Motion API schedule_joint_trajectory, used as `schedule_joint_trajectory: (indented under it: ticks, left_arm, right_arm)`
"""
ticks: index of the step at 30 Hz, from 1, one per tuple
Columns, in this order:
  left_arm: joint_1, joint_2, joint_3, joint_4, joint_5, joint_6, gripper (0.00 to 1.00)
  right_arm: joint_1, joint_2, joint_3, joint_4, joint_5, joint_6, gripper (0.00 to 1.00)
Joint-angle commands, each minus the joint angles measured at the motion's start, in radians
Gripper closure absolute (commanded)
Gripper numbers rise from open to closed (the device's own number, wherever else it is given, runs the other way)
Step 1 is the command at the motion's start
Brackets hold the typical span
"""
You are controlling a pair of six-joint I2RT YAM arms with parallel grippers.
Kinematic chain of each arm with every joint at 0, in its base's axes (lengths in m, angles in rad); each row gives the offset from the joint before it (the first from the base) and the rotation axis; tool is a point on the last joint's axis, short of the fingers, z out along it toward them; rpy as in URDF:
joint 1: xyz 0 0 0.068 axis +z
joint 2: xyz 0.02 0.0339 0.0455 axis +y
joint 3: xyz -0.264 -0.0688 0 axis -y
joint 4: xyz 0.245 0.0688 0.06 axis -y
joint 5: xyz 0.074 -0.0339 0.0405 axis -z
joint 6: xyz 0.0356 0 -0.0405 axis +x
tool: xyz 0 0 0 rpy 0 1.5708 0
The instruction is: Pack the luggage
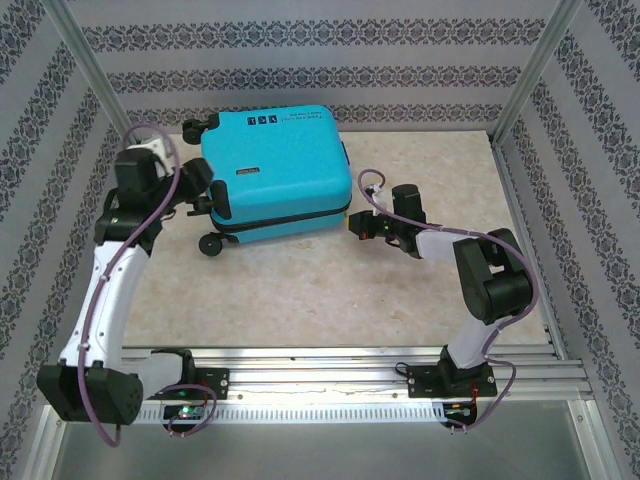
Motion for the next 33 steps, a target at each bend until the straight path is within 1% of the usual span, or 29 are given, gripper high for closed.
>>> schedule_joint_trajectory:
  ticks: [1, 3, 6, 9, 12, 14, 15, 16, 20, 24, 26, 30, 33]
  left_arm:
    - [-0.152, 0.114, 0.123, -0.094, -0.129, 0.107, 0.34]
    - [-0.247, 0.215, 0.231, -0.148, -0.182, 0.156, 0.34]
    - [-0.367, 0.360, 0.382, -0.201, -0.241, 0.199, 0.34]
    - [-0.462, 0.486, 0.511, -0.217, -0.301, 0.226, 0.33]
    - [-0.526, 0.625, 0.667, -0.263, -0.348, 0.245, 0.32]
    - [-0.555, 0.720, 0.773, -0.301, -0.372, 0.252, 0.28]
    - [-0.567, 0.770, 0.837, -0.326, -0.392, 0.248, 0.22]
    - [-0.578, 0.811, 0.891, -0.348, -0.410, 0.245, 0.19]
    - [-0.612, 0.977, 1.107, -0.417, -0.454, 0.249, 0.18]
    - [-0.630, 1.124, 1.313, -0.496, -0.527, 0.244, 0.16]
    - [-0.633, 1.166, 1.371, -0.510, -0.549, 0.234, 0.15]
    - [-0.641, 1.203, 1.377, -0.475, -0.543, 0.205, 0.13]
    - [-0.655, 1.220, 1.377, -0.461, -0.586, 0.201, 0.12]
  right_arm:
    - [-0.014, 0.019, 0.001, 0.119, -0.012, 0.033, 1.00]
    - [-0.008, 0.021, -0.001, 0.119, -0.001, 0.040, 1.00]
    - [-0.001, 0.013, -0.009, 0.114, 0.027, 0.050, 1.00]
    - [0.004, 0.001, -0.016, 0.117, 0.048, 0.063, 1.00]
    - [0.012, -0.006, -0.017, 0.117, 0.055, 0.071, 1.00]
    - [0.018, -0.008, -0.017, 0.116, 0.055, 0.073, 1.00]
    - [0.019, -0.007, -0.019, 0.116, 0.055, 0.075, 1.00]
    - [0.020, -0.008, -0.019, 0.117, 0.055, 0.077, 1.00]
    - [0.025, -0.010, -0.028, 0.127, 0.055, 0.085, 1.00]
    - [0.026, -0.013, -0.035, 0.128, 0.051, 0.084, 1.00]
    - [0.026, -0.014, -0.039, 0.129, 0.048, 0.084, 1.00]
    - [0.026, -0.016, -0.042, 0.126, 0.039, 0.084, 1.00]
    - [0.025, -0.024, -0.043, 0.113, 0.035, 0.077, 1.00]
